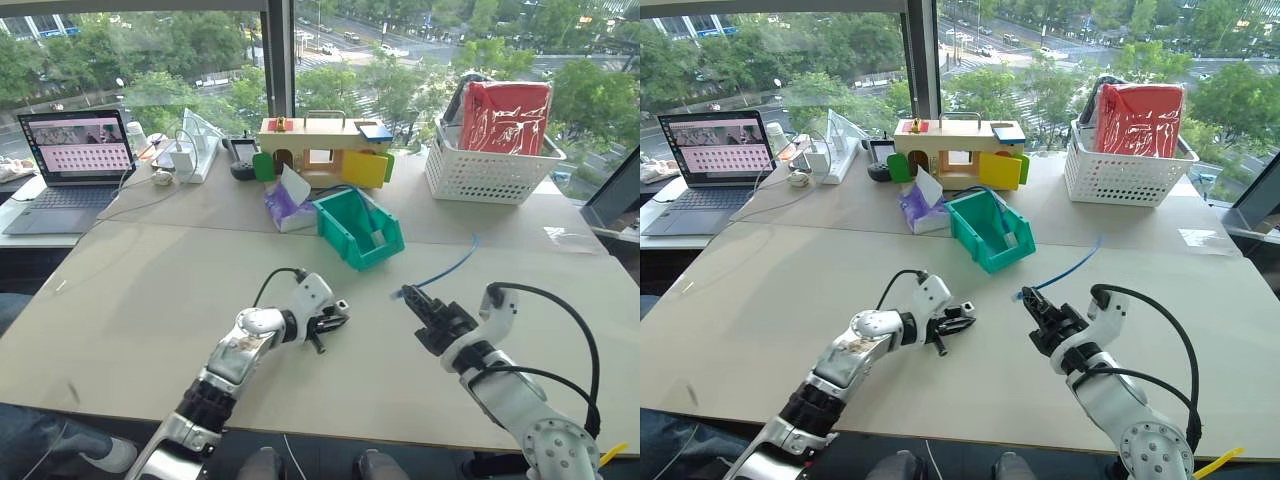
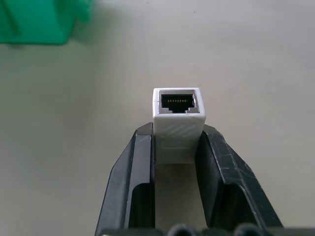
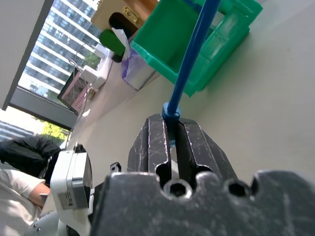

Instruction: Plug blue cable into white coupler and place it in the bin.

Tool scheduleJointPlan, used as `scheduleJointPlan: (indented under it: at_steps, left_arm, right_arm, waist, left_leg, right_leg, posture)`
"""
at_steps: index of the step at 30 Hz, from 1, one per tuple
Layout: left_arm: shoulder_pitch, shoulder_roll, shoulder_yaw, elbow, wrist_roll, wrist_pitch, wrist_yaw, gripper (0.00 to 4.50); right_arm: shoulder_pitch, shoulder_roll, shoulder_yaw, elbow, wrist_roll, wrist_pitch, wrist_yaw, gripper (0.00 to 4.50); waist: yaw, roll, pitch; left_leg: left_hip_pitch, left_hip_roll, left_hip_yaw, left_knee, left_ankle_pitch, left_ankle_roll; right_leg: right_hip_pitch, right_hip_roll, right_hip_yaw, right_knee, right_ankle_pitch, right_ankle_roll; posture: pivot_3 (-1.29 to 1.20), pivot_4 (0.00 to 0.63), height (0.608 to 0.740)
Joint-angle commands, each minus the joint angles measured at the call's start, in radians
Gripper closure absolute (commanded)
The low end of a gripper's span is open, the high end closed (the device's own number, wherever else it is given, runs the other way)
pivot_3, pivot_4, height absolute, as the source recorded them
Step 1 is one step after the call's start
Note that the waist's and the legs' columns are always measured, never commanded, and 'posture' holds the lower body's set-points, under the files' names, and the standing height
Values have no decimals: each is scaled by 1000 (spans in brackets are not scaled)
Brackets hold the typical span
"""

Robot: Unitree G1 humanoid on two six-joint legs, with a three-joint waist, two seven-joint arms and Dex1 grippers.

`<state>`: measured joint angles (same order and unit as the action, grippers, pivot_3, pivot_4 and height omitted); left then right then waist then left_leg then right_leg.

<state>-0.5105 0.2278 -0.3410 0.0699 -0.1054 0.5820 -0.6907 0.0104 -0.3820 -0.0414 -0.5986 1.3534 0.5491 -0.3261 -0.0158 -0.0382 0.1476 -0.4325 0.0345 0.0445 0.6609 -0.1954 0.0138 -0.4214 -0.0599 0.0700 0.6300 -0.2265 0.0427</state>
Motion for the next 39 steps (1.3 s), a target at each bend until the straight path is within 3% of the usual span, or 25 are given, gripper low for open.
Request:
scheduleJointPlan:
  at_steps: [1, 13, 39]
  left_arm:
    - [-58, 3, -61, -77, -17, 173, -46, 3840]
    - [-101, 5, -79, -109, -61, 344, -72, 3840]
    - [-97, -1, -69, -111, -73, 348, -50, 3840]
  right_arm:
    - [-39, -14, 43, -5, -86, 45, 40, 4500]
    - [-106, 26, 95, 92, -213, 147, 86, 4500]
    - [-127, 25, 54, 64, -288, 330, 92, 4500]
  waist:
    - [-5, 0, 0]
    - [-1, 0, 0]
    - [-1, 0, 0]
  left_leg:
    - [0, 0, 0, 0, 0, 0]
    - [1, 0, -1, 0, 0, 0]
    - [1, 0, -1, 0, 0, 0]
  right_leg:
    - [0, 0, 0, 0, 0, 0]
    - [0, 0, 0, 0, 0, 0]
    - [1, 0, 0, 0, 0, 0]
  posture:
    - [0, 150, 737]
    - [0, 150, 737]
    - [0, 150, 737]
